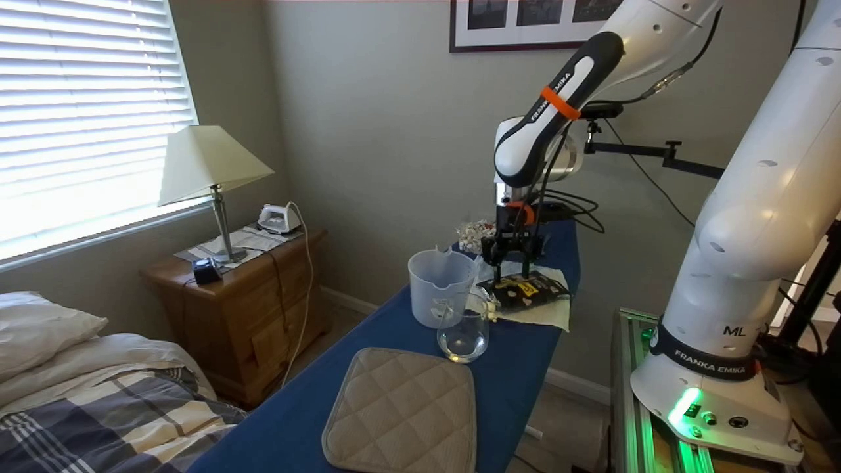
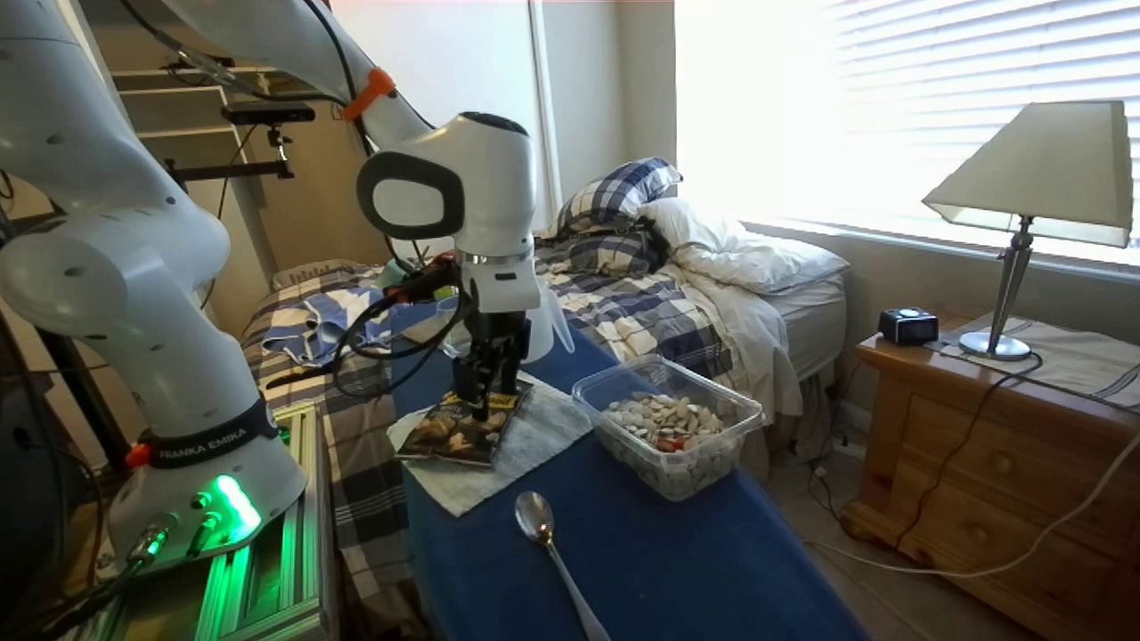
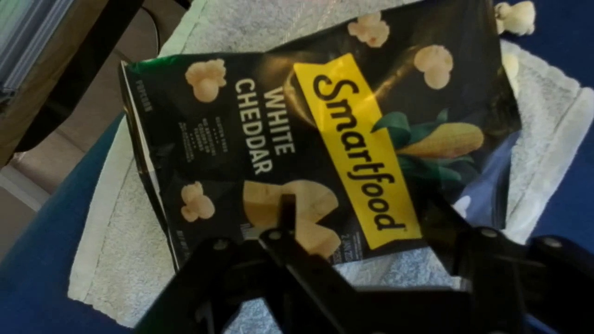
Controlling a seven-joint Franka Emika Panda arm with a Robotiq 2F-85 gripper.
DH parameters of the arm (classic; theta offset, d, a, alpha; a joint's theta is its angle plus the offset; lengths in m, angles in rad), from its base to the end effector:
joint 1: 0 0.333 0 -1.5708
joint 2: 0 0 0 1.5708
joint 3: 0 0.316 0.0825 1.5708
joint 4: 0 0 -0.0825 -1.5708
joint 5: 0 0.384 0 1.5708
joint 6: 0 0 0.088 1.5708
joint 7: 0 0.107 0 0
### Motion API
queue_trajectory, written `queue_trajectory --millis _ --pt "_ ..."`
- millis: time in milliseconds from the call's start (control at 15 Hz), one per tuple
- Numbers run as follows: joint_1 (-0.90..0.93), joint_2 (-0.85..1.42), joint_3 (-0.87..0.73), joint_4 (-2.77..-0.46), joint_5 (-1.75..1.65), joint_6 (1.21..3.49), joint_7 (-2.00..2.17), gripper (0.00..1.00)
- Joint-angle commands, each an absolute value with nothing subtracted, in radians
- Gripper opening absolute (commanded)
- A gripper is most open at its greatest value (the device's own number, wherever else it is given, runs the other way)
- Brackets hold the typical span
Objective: Empty the black packet into the lunchbox
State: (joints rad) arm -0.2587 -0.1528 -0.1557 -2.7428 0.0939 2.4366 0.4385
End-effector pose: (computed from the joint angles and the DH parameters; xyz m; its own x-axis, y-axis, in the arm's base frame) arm 0.3447 -0.1486 0.2542 0.5921 -0.7869 -0.1738 -0.7989 -0.6015 0.0015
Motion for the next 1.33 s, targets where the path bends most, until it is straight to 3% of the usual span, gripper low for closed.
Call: queue_trajectory --millis 0,467,800,1000,1267 --pt "-0.251 -0.161 -0.155 -2.742 0.092 2.394 0.452 1.00" --pt "-0.245 -0.115 -0.163 -2.744 0.081 2.423 0.416 0.98" --pt "-0.247 -0.072 -0.179 -2.744 0.084 2.447 0.396 0.69" --pt "-0.247 -0.065 -0.184 -2.743 0.083 2.459 0.389 0.43" --pt "-0.240 -0.108 -0.177 -2.760 0.078 2.450 0.385 0.16"
